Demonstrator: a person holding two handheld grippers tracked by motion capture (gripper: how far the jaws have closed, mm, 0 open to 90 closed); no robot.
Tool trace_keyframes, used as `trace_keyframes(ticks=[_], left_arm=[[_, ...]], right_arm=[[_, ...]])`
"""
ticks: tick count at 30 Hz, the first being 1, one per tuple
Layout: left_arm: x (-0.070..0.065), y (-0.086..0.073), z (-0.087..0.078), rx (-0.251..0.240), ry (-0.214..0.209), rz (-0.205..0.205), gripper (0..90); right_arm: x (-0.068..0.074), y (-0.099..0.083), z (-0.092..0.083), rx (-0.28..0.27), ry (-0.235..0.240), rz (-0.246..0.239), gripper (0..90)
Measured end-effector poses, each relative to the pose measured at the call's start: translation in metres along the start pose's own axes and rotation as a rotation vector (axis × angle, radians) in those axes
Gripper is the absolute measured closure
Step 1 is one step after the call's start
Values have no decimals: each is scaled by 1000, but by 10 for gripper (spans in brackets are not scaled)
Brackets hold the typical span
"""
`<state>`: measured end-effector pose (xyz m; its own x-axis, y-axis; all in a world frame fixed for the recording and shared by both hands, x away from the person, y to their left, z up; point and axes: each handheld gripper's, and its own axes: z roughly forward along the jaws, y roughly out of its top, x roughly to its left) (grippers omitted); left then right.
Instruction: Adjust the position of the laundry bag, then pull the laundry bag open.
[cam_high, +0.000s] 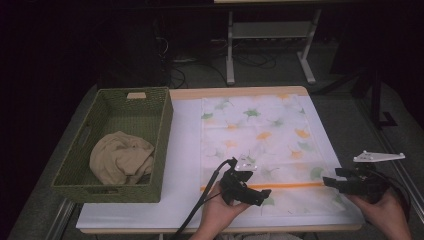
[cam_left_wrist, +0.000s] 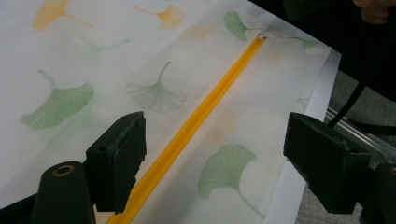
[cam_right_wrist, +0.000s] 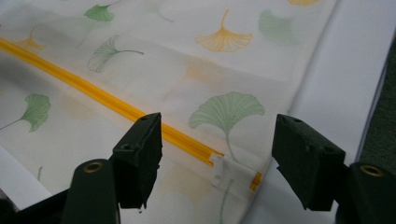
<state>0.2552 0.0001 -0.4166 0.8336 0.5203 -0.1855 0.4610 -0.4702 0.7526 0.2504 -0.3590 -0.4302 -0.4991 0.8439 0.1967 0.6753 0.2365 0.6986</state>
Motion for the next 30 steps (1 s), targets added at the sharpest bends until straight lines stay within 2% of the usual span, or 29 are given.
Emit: trace_keyframes(ticks=[7, 12, 17, 21, 26, 27, 30], left_arm=[[-7, 8, 16, 16, -10, 19, 208], [-9, 12, 23, 26, -24, 6, 207], [-13, 20, 27, 23, -33, 14, 208], [-16, 26, 37, 41, -50, 10, 213], [-18, 33, 50, 61, -76, 0, 236], [-22, 37, 59, 70, -86, 7, 244], [-25, 42, 68, 86, -97, 10, 263]], right_arm=[[-6, -6, 0, 11, 0, 21, 326], [-8, -4, -3, 8, 5, 32, 333], [-12, -7, -3, 25, 10, 82, 383], [-19, -9, -2, 69, 11, 133, 465], [-27, -11, 4, 126, 8, 170, 577], [-29, -11, 7, 144, 13, 185, 583], [-30, -10, 12, 171, 16, 194, 595]])
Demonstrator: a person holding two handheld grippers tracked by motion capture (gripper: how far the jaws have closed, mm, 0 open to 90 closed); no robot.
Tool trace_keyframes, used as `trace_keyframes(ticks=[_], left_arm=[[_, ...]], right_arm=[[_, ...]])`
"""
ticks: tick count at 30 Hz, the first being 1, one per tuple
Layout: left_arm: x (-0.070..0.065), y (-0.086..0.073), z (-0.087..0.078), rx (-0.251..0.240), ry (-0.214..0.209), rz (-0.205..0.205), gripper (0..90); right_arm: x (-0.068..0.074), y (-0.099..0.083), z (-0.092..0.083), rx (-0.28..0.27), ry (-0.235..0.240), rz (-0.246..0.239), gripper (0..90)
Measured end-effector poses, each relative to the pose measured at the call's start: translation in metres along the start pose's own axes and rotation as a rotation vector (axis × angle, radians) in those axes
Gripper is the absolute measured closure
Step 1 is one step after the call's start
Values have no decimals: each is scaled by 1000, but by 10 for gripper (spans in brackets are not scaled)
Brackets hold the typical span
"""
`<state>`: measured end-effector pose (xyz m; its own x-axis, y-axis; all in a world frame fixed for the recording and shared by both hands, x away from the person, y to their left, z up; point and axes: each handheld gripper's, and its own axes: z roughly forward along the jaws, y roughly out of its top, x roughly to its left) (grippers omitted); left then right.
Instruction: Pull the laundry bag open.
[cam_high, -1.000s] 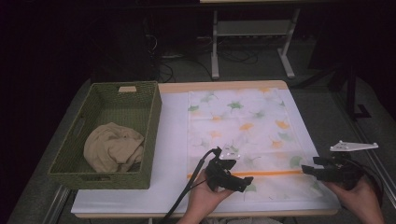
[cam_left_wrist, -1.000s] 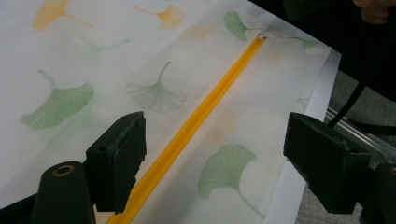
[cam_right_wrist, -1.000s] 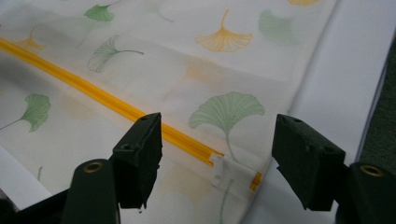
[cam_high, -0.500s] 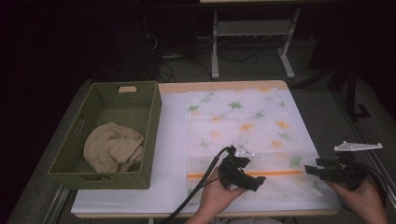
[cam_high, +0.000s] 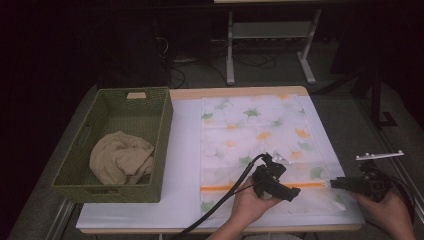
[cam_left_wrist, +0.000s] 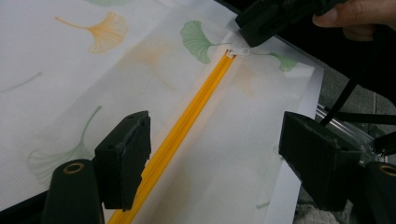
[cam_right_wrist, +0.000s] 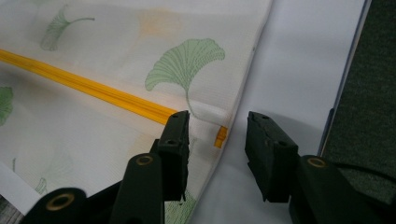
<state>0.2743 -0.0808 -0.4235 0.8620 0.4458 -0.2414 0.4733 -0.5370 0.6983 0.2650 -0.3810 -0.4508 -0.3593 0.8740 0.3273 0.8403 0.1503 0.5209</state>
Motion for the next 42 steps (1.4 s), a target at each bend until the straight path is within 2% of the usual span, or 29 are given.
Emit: trace_keyframes(ticks=[7, 11, 15, 17, 27, 33, 42], left_arm=[[-4, 9, 16, 15, -13, -5, 325], [-6, 13, 29, 40, -23, -7, 381], [-5, 16, 37, 47, -32, -12, 404], [-4, 18, 39, 48, -34, -12, 405], [-4, 21, 49, 48, -50, -25, 406], [-6, 24, 58, 71, -79, -25, 427], [-7, 28, 66, 84, -86, -21, 450]], right_arm=[[2, 7, 7, 39, 6, 15, 613], [5, 9, 9, 55, -16, 12, 696], [4, 7, 9, 50, -9, 18, 799], [3, 6, 8, 52, 0, 15, 821], [6, 6, 1, 28, 18, -13, 840], [7, 7, -4, 5, 41, -21, 842], [9, 6, -7, -3, 52, -30, 842]])
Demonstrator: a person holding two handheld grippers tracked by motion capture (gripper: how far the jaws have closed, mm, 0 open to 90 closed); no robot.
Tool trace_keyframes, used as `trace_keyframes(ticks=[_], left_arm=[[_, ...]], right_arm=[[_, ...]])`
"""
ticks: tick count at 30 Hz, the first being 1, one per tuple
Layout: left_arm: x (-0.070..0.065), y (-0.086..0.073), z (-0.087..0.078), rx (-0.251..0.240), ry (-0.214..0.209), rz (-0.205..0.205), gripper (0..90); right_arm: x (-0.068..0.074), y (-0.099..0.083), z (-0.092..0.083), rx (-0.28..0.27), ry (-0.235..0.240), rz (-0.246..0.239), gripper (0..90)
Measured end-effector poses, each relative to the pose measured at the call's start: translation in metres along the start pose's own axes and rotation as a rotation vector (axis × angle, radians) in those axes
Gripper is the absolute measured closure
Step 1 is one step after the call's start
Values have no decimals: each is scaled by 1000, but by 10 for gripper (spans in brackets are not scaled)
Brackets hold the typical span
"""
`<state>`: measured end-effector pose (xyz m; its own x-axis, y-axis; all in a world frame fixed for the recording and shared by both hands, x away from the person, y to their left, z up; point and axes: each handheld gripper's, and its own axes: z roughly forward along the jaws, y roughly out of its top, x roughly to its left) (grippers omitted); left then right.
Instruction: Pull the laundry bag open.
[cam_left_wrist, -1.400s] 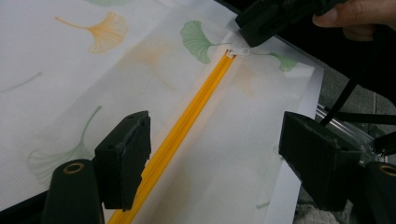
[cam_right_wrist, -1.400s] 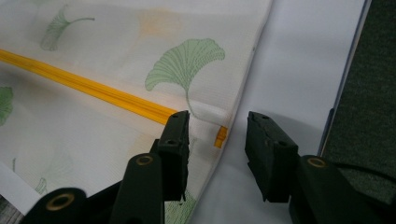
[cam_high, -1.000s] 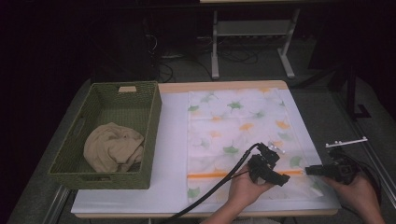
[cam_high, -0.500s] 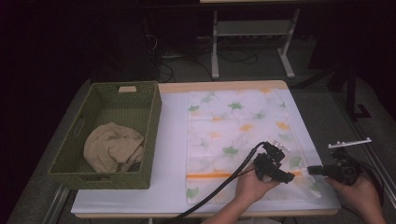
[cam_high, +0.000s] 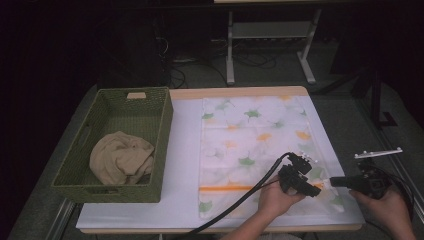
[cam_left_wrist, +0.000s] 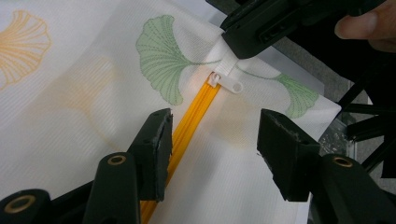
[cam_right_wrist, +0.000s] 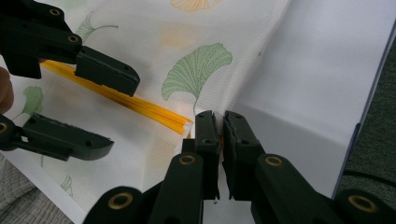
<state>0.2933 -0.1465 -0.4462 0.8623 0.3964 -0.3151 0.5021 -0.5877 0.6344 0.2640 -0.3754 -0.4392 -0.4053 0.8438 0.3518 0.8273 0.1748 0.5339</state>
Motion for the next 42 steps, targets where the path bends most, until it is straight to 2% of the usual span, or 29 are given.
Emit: trace_keyframes(ticks=[4, 13, 16, 19, 20, 22, 25, 27, 29, 30, 34, 38, 39, 42], left_arm=[[-6, 3, 9, 11, -2, 21, 450], [-10, 8, 23, -2, 22, 10, 512], [-14, 11, 29, 22, 75, 34, 541], [-14, 12, 32, 24, 69, 25, 543], [-16, 14, 35, 24, 105, 34, 592], [-19, 13, 36, 26, 146, 64, 662], [-20, 14, 37, 31, 176, 84, 746], [-19, 14, 37, 32, 172, 76, 764], [-16, 14, 34, 34, 162, 70, 839], [-14, 15, 34, 33, 131, 47, 861], [-15, 14, 35, 33, 129, 58, 892], [-10, 15, 35, 21, 88, 13, 898], [-10, 15, 35, 21, 88, 13, 899], [-4, 14, 32, -3, 43, -40, 900]], right_arm=[[1, 0, -3, -11, 7, -1, 843], [1, 0, -1, -14, 17, 5, 843], [0, -1, 0, -11, 20, 5, 843], [0, -1, 1, -8, 22, 5, 844], [0, 0, 2, -6, 21, 5, 843], [0, 0, 2, -7, 22, 6, 844], [0, 0, 2, -6, 21, 5, 844], [-1, 0, 3, -6, 21, 5, 843], [-2, -1, 3, -8, 22, 6, 843], [-2, -1, 3, -11, 23, 6, 843], [-2, -1, 3, -8, 21, 7, 843], [-4, -3, 3, -12, 25, 15, 839], [-5, -3, 3, -14, 26, 18, 835], [-8, -5, 2, -22, 40, 29, 798]])
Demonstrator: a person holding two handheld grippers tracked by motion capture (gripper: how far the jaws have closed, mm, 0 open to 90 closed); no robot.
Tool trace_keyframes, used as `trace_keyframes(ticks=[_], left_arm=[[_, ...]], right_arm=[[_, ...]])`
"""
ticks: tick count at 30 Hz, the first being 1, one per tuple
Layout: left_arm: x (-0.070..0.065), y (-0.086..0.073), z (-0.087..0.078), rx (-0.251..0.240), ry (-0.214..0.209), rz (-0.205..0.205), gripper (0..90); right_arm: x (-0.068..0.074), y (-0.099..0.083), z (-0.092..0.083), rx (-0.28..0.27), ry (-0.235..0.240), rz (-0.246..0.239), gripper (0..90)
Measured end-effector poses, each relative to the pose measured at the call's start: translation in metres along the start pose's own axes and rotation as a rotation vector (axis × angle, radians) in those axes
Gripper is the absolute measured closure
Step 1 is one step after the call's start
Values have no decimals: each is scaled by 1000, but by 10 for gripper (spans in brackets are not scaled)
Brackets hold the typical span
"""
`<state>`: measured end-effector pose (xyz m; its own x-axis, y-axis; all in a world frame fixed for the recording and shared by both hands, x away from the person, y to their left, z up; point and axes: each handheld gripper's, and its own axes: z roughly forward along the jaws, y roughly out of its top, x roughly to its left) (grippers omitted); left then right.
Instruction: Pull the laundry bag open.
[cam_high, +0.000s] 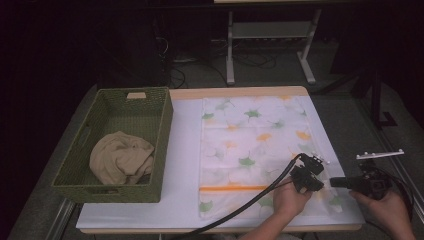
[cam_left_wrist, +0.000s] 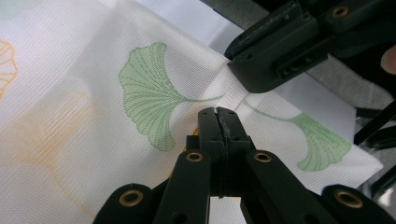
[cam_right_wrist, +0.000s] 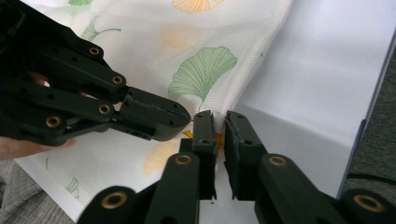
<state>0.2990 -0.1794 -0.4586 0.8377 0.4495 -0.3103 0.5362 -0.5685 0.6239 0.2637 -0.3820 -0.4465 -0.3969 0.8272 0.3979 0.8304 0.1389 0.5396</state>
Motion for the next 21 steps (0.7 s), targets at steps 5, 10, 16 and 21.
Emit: trace_keyframes(ticks=[5, 10, 16, 21], left_arm=[[5, 0, -4, -22, -33, -36, 900], [9, -1, -4, -50, -55, -85, 900], [10, -1, -5, -57, -54, -96, 900], [9, -2, -4, -46, -47, -83, 900]], right_arm=[[-6, -4, 2, 5, 30, 31, 714], [-8, -5, 5, 1, 61, 49, 765], [-6, -4, 5, -10, 77, 52, 836], [-7, -5, 6, -9, 75, 52, 833]])
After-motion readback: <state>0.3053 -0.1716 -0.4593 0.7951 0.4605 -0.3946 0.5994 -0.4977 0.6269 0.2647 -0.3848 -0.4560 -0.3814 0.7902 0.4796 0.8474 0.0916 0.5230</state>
